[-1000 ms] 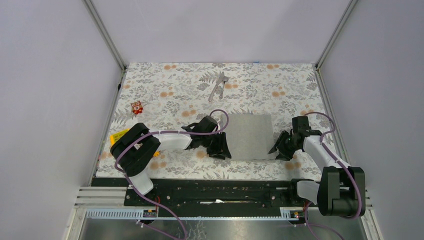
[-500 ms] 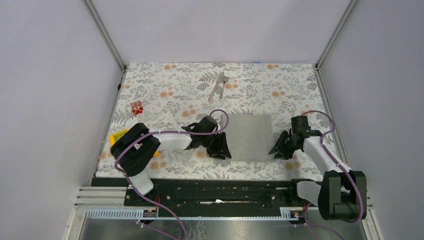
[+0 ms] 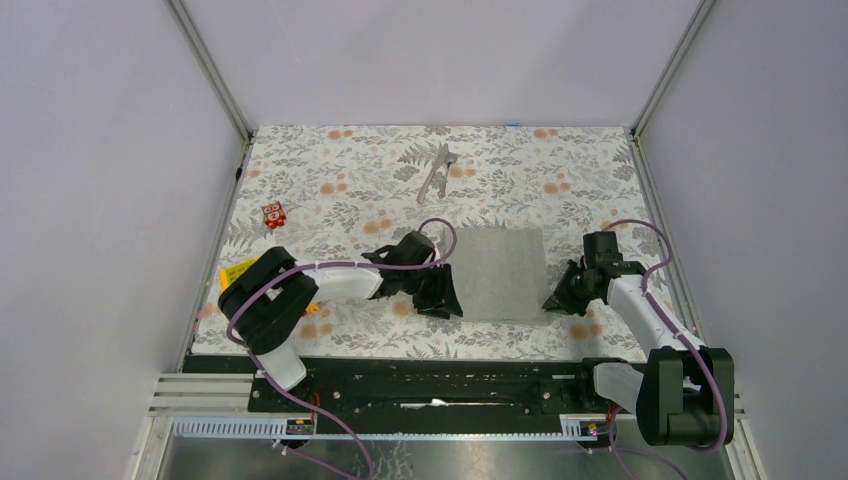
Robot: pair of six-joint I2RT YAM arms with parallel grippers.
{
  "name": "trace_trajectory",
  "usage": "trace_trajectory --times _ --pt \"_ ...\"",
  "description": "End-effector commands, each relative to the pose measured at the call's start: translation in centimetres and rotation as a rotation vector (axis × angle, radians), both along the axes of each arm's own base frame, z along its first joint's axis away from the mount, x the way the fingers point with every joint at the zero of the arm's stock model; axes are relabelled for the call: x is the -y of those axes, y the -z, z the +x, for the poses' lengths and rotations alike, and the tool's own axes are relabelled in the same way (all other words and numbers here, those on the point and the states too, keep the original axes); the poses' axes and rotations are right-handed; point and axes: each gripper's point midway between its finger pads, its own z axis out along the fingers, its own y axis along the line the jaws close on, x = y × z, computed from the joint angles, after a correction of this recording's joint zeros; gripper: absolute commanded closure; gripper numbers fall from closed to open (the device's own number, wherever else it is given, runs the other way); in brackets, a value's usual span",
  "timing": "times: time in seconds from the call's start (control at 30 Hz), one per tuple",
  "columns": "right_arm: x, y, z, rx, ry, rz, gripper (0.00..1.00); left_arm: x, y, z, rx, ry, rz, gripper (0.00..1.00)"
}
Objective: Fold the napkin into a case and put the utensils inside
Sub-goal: Pick up the top corner of the square-folded napkin from the center of the board.
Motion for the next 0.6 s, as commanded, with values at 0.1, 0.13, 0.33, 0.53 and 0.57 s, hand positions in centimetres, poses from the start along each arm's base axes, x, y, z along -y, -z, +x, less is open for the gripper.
trace_trajectory --times 0.1,0.13,0.33,0.53,0.57 --pt "-0.8 -0.1 0.6 0.048 -0.032 0.021 0.96 1.2 -5.2 1.1 0.088 0.011 -0.093 0.52" --pt "-0.9 -0.2 0.6 0.051 -0.035 0.023 0.99 1.2 -5.5 1.1 0.093 0.01 -0.094 0.52" --pt "-1.9 -0.5 0.8 0.072 -0.077 0.065 1.0 0.0 -4.2 0.8 0.08 -0.011 -0.043 0.53" --pt "-5.2 -0.7 2.2 0.117 -0.224 0.132 1.0 -1.5 -2.3 0.9 0.079 -0.055 0.023 0.58" --pt "-6.0 -0.6 2.4 0.111 -0.255 0.153 1.0 -1.7 -2.0 1.0 0.08 -0.059 0.033 0.59"
